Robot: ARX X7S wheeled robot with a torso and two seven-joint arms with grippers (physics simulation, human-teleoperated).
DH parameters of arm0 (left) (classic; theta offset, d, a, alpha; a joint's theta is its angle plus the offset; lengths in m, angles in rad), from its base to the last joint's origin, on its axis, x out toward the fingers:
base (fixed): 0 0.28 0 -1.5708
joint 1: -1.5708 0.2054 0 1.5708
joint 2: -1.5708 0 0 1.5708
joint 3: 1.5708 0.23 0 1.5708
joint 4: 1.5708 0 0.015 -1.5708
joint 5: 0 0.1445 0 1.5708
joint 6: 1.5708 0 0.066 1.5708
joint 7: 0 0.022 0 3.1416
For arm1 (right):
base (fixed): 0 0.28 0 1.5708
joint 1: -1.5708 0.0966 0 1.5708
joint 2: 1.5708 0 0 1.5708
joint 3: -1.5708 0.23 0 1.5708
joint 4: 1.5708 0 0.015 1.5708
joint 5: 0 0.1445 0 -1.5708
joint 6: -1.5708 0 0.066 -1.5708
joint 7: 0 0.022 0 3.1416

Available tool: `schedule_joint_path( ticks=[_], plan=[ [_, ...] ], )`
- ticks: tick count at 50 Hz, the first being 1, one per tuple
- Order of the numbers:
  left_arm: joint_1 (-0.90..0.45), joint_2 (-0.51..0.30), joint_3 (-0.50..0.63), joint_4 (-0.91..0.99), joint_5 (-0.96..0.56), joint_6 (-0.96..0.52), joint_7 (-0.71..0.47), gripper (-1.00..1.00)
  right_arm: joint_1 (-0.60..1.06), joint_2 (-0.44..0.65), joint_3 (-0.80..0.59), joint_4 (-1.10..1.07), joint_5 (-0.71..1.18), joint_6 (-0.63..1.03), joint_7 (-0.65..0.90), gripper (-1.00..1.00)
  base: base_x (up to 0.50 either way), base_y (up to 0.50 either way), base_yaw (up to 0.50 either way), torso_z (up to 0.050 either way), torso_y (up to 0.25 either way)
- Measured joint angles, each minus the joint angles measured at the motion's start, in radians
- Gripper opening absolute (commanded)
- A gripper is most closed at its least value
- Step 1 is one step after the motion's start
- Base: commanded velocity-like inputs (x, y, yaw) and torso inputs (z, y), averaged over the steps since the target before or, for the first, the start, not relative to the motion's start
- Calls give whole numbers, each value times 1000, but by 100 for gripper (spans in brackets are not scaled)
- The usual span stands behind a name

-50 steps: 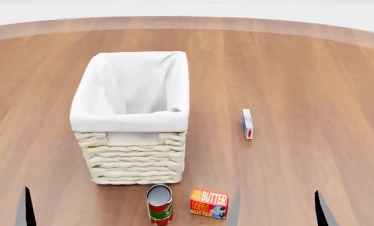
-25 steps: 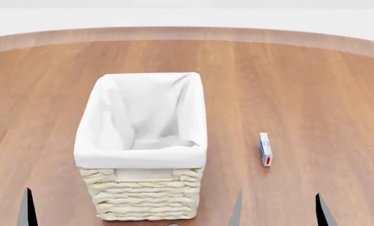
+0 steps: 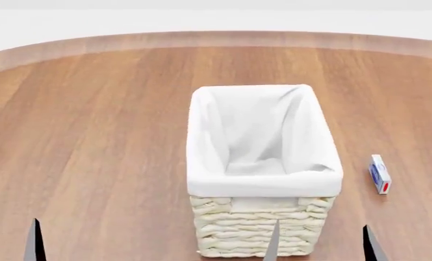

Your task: Pick up the alphabet soup and put it in the basket.

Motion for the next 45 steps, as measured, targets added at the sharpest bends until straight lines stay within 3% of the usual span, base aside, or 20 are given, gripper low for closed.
schedule_joint_path(
  ticks=[26, 45],
  plan=[
    [-11, -15, 15, -18, -7, -1, -20, 100, 2, 46, 4, -14, 27, 4, 3, 100, 0, 53, 0, 0, 0],
    [-30, -23, 24, -74, 1, 10, -40, 100, -153, 163, 263, 12, 160, -95, -58, 100, 0, 0, 0, 0, 0]
  ],
)
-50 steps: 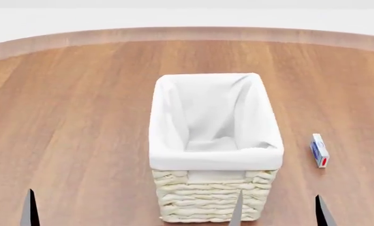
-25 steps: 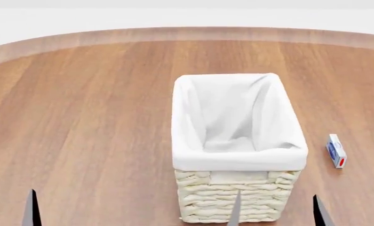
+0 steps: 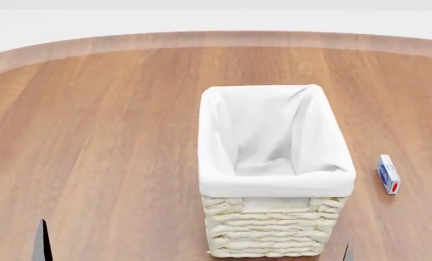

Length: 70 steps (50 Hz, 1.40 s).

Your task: Pick up the alphabet soup and put it in the basket.

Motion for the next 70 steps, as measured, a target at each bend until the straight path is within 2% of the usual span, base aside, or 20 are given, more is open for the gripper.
schedule_joint_path(
  ticks=[10, 18, 31, 44, 70],
  plan=[
    [-8, -5, 3, -11, 0, -3, -9, 100, -139, 11, 136, 64, 52, -125, -61, 100, 0, 0, 0, 0, 0],
    [-16, -9, 8, -20, -1, -5, -13, 100, -261, -30, 199, 130, 72, -251, -121, 100, 0, 0, 0, 0, 0],
    [-27, -15, 22, -33, 0, -10, -21, 100, -375, -212, 283, 314, 58, -468, -290, 100, 0, 0, 0, 0, 0],
    [-31, -25, 27, -35, -9, -14, -35, 100, -353, -285, 263, 564, -2, -702, -310, 100, 0, 0, 0, 0, 0],
    [-31, -47, 21, -19, -38, -18, -65, 100, -216, -286, 188, 951, -34, -952, -287, 100, 0, 0, 0, 0, 0]
  ],
)
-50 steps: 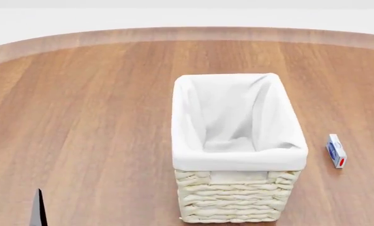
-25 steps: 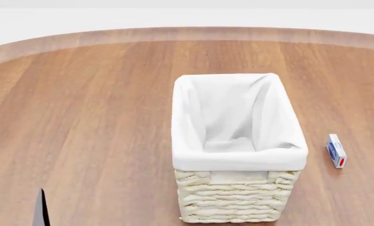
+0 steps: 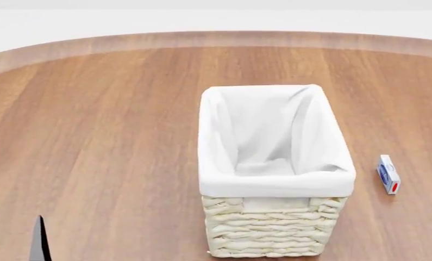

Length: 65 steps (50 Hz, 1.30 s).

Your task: Pick up the alphabet soup and put it in the basket.

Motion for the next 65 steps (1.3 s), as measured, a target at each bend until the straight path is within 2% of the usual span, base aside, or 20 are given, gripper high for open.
schedule_joint_path(
  ticks=[23, 65],
  plan=[
    [1, -17, 4, 8, -12, 1, -20, 100, 113, 0, -45, 340, -14, -171, -10, 100, 0, 0, 0, 0, 0],
    [2, -41, 17, 4, -36, 10, -42, 100, 243, 41, -74, 390, -13, -99, 70, 100, 0, 0, 0, 0, 0]
  ],
)
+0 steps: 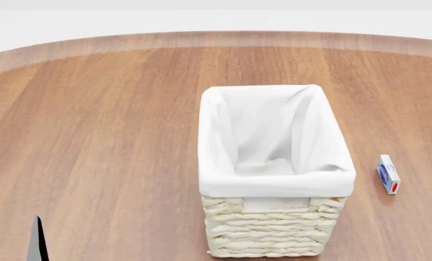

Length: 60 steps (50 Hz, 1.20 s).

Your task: Pick up the alphabet soup and put it in the basket.

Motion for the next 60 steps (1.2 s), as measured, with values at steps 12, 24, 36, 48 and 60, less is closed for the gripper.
schedule_joint_path(
  ticks=[12, 24, 36, 48, 60],
  plan=[
    [-2, -5, 3, -6, -7, 4, -5, 100, 57, 12, -12, 17, -30, 39, 32, 100, 0, 0, 0, 0, 0],
    [-1, -11, 4, -7, -13, 7, -11, 100, 121, 21, -17, 129, -40, 10, 39, 100, 0, 0, 0, 0, 0],
    [-1, -16, 5, -10, -18, 10, -17, 100, 180, 22, -22, 267, -35, -45, 25, 100, 0, 0, 0, 0, 0],
    [-2, -21, 6, -11, -23, 12, -23, 100, 198, 22, -16, 301, 0, -64, 14, -100, 0, 0, 0, 0, 0],
    [-4, -24, 10, -17, -29, 15, -27, 100, 49, 35, -41, -133, 23, 175, 76, -100, 0, 0, 0, 0, 0]
  ],
)
